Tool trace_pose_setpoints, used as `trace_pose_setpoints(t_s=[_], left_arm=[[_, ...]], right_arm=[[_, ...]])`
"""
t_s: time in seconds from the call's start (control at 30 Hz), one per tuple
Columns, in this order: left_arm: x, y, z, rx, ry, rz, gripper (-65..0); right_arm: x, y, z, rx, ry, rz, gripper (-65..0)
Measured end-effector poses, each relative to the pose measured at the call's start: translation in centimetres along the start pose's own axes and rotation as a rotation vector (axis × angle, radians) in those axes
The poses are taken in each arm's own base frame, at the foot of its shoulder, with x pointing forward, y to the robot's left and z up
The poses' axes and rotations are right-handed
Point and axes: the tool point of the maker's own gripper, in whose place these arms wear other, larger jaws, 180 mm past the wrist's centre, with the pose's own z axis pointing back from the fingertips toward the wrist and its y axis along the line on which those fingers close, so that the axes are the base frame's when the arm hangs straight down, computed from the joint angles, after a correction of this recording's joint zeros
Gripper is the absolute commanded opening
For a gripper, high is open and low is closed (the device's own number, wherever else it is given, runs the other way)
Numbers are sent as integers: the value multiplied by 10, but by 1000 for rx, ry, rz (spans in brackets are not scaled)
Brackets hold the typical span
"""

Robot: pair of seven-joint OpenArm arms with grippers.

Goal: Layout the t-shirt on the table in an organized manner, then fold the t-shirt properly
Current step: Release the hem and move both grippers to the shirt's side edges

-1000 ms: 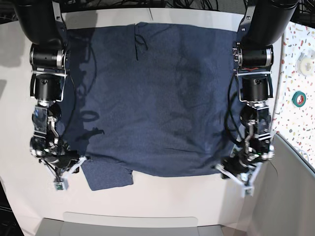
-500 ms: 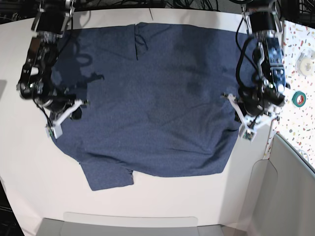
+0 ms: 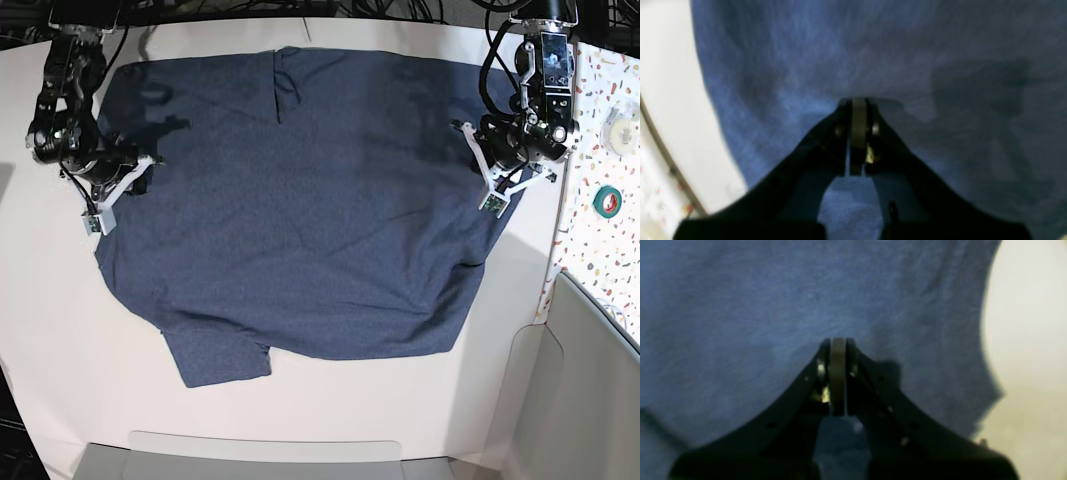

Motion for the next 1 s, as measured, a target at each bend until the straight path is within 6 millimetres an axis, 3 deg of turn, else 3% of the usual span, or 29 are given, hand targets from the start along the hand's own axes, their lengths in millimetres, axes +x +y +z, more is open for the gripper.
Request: trace_pose_setpoints(t_s=[0.1, 0.2, 0.33, 0.57, 0.77, 1.0], left_arm=[[0, 1, -2, -2, -2, 6, -641], [7, 1, -4, -5, -14, 13, -641], [13, 5, -5, 0, -25, 18, -641], [22, -8, -10, -37, -46, 44, -641], [45, 6, -27, -42, -52, 98, -641], [83, 22, -55, -85, -89, 189, -641]], right_arm=[[-4, -20, -9, -66, 41, 6, -650], [3, -28, -15, -92, 44, 8, -650], [20, -39, -25, -104, 13, -11, -650], [52, -78, -44, -102, -25, -62, -650], [69, -85, -56, -66, -31, -99, -650], [71, -80, -59, -59, -45, -99, -650]])
